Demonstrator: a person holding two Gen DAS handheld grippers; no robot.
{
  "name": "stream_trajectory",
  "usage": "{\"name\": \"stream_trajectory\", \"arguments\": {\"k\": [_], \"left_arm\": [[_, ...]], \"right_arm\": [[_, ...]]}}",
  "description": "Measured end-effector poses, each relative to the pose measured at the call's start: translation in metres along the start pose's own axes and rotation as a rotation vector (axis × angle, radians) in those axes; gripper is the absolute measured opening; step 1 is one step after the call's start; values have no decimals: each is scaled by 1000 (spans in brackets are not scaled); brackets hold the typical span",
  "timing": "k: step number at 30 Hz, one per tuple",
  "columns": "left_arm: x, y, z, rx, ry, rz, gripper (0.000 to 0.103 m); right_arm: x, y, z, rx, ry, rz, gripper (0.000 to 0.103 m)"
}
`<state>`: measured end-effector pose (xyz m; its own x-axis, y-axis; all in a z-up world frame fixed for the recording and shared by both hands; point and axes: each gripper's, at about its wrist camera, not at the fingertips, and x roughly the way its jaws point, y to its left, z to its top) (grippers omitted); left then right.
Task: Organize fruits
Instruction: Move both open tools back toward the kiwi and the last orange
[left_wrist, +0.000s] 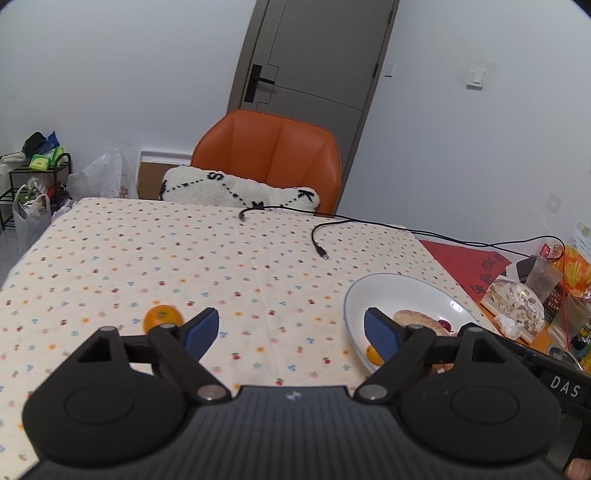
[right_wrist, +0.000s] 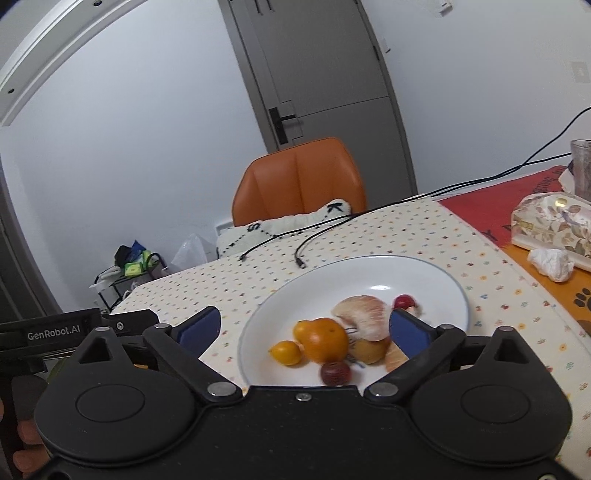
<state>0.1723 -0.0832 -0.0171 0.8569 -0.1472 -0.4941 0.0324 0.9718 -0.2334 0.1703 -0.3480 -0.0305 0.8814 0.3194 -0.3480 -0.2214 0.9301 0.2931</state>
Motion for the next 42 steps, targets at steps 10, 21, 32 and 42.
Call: {"name": "stream_trajectory", "arguments": {"k": [10, 21, 32, 42], "left_arm": [[-19, 21, 1, 9, -24, 32, 85], [-35, 44, -8, 9, 2, 48, 85], [-46, 80, -18, -33, 19, 85, 85], [-42, 93, -26, -50, 29, 63, 85]], "right_arm": [[2, 24, -1, -30, 32, 46, 103], [0, 46, -5, -56, 67, 82, 103], [6, 69, -12, -83, 120, 135, 103], [18, 79, -20, -92, 169, 165, 103]]}}
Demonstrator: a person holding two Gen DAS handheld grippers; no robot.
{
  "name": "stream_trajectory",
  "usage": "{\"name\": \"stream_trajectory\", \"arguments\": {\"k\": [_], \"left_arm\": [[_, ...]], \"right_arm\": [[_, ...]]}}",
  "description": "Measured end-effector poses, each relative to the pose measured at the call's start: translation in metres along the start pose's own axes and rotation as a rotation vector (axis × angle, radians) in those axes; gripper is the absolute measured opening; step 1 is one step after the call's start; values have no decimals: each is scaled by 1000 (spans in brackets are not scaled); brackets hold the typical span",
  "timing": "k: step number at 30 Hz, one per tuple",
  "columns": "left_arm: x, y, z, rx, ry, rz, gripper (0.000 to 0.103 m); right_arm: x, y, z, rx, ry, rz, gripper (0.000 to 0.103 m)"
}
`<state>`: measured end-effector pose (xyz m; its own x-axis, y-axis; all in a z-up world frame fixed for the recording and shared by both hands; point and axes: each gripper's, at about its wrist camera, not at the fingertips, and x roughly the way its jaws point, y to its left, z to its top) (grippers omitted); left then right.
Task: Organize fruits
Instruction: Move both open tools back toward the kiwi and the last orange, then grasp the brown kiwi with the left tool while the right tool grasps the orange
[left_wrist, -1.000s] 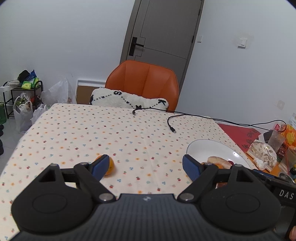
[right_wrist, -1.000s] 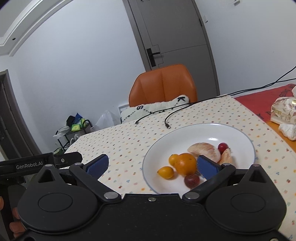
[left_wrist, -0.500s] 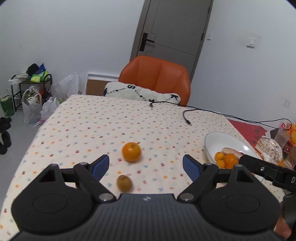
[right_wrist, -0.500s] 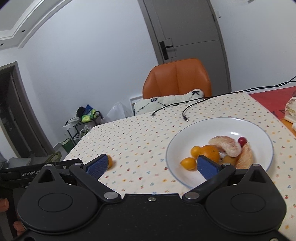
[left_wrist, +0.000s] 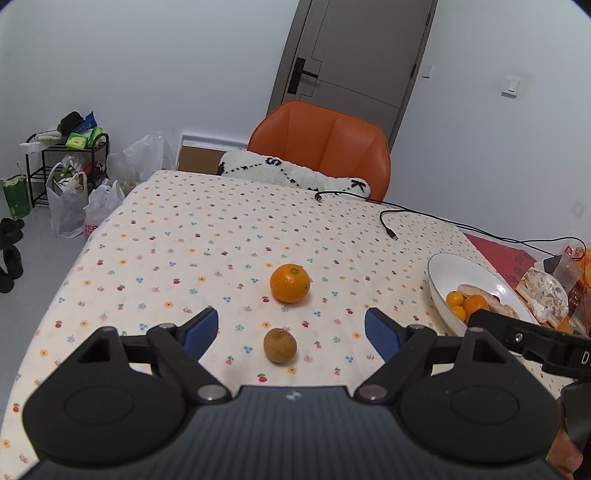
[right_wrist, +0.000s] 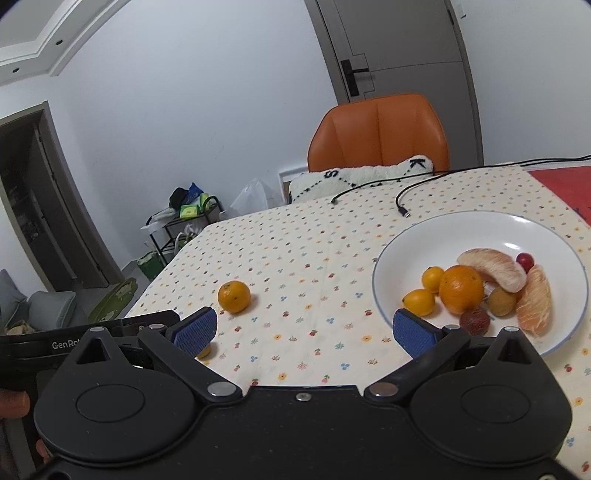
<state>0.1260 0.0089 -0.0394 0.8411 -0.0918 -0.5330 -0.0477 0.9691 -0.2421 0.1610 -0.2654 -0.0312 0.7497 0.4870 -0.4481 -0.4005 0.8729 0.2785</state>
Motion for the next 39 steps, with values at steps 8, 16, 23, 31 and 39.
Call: {"name": "stream_trajectory", "arguments": {"k": [8, 16, 23, 31, 39], "left_arm": [[11, 4, -7, -3, 10, 1, 85], [28, 10, -12, -20, 47, -1, 77], [45, 11, -15, -27, 94, -10, 52], [45, 24, -10, -54, 77, -7, 24], [36, 48, -1, -106, 46, 7, 24]], "right_arm": [[13, 5, -5, -3, 36, 20, 103], [29, 13, -9, -27, 74, 38, 103], [39, 18, -6, -33, 87, 42, 103], [55, 28, -4, -47, 112, 52, 102], [75, 47, -1, -76, 131, 69, 89]]}}
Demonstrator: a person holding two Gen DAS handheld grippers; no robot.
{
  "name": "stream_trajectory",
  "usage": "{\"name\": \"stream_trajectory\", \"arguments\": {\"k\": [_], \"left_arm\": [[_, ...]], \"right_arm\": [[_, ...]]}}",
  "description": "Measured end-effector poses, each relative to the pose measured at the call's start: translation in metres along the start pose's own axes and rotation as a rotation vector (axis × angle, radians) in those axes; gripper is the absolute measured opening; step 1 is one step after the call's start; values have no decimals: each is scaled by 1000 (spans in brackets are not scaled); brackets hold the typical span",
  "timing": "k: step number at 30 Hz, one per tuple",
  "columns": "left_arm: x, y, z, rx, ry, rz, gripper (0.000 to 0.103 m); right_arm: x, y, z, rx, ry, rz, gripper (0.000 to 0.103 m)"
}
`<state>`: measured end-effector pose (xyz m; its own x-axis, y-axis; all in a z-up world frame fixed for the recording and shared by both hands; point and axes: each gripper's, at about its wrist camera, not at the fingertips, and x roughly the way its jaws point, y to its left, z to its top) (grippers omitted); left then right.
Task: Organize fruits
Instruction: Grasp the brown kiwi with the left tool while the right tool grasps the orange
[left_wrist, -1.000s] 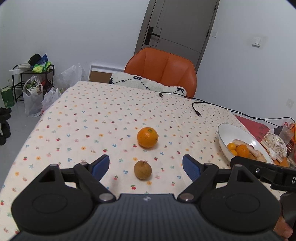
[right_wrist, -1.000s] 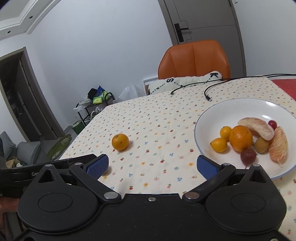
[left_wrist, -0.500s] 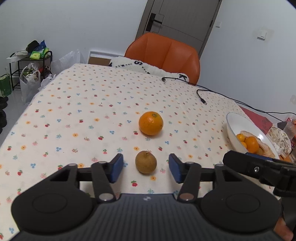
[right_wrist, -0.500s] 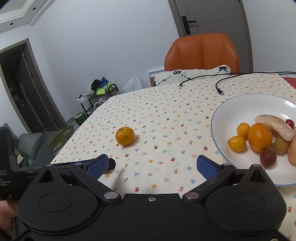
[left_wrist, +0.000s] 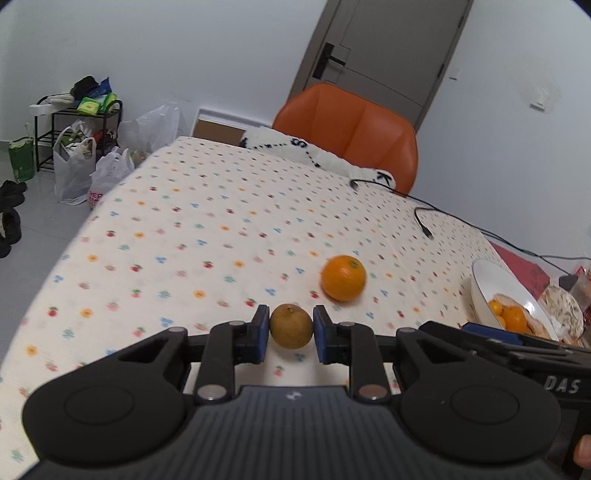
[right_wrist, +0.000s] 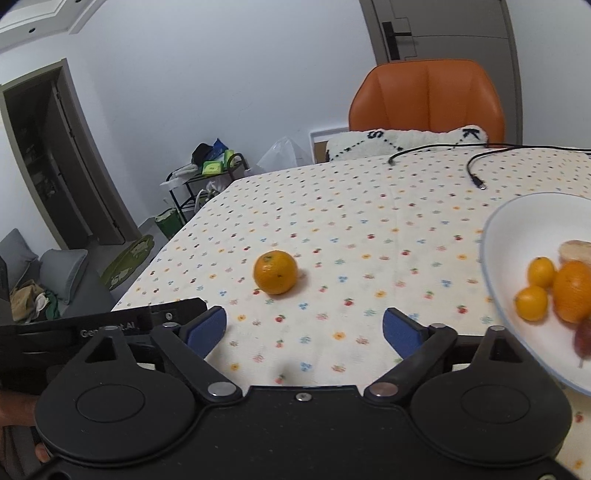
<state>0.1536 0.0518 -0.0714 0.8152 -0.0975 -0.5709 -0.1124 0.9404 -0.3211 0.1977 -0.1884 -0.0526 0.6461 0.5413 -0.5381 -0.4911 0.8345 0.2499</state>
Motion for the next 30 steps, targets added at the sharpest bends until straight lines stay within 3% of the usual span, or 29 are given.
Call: {"name": "stream_trajectory", "arguments": {"k": [10, 21, 23, 24, 25, 30], "left_arm": [[-9, 32, 6, -47, -28, 27, 24], [-13, 62, 8, -98, -38, 58, 24], [-13, 62, 8, -99, -35, 57, 24], [-13, 61, 9, -97, -35, 57, 24], [-14, 60, 8, -93, -36, 55, 24], [-18, 52, 11, -70, -48, 53, 24]], "right_arm": [[27, 32, 11, -87, 8, -37, 69], [57, 37, 18, -81, 16, -79, 66], [60, 38, 17, -93, 20, -69, 57], [61, 39, 17, -99, 26, -60, 40], [63, 39, 17, -101, 34, -59, 32], [49, 36, 15, -112, -11, -29, 28]]}}
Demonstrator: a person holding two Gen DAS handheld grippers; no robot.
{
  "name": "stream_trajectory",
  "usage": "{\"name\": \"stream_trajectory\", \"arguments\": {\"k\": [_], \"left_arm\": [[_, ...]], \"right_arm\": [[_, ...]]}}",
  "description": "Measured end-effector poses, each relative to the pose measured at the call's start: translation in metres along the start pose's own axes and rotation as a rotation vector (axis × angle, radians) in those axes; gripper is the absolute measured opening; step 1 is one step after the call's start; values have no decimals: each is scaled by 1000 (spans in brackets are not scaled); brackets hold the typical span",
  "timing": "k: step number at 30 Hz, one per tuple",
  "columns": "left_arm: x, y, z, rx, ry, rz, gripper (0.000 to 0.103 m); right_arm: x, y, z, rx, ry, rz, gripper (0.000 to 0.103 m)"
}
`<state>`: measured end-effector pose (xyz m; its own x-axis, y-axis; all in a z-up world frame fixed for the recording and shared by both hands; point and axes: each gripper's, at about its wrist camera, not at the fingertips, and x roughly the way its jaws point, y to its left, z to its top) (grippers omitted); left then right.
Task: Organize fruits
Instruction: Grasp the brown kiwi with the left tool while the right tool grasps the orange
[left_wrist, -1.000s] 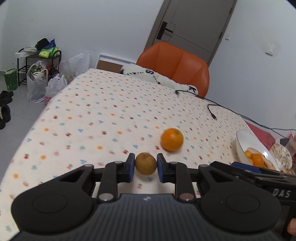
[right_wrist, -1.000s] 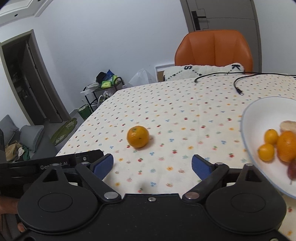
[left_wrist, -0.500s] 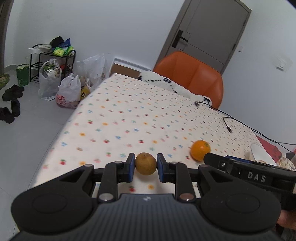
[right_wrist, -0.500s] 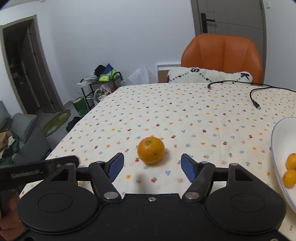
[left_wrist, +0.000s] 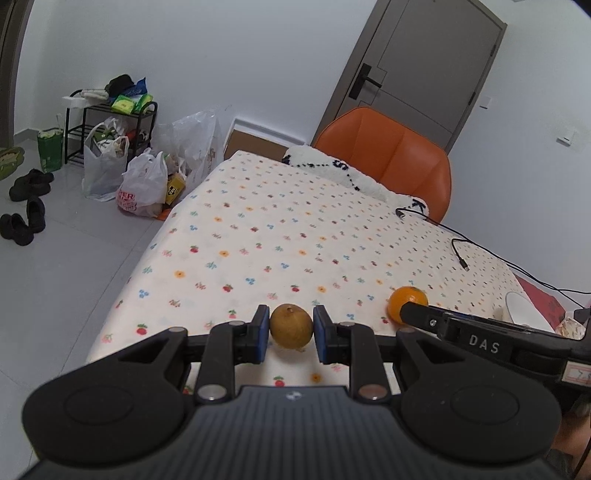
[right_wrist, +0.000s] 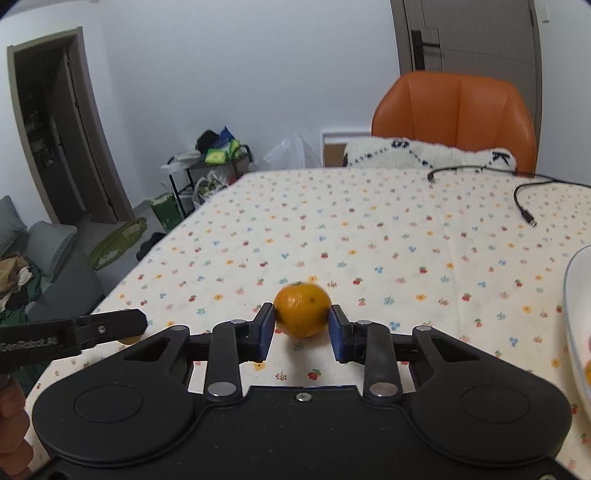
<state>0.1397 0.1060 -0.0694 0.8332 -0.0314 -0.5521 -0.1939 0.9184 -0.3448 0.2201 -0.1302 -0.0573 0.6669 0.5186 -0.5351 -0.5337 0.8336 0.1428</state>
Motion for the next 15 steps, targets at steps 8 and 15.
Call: {"name": "stream_trajectory", "arguments": {"k": [8, 15], "left_arm": [[-2, -28, 0, 48, -2, -26, 24], [-4, -60, 0, 108, -16, -61, 24]], "right_arm": [[-38, -25, -2, 69, -63, -1, 0], [-55, -49, -14, 138, -53, -9, 11]]}}
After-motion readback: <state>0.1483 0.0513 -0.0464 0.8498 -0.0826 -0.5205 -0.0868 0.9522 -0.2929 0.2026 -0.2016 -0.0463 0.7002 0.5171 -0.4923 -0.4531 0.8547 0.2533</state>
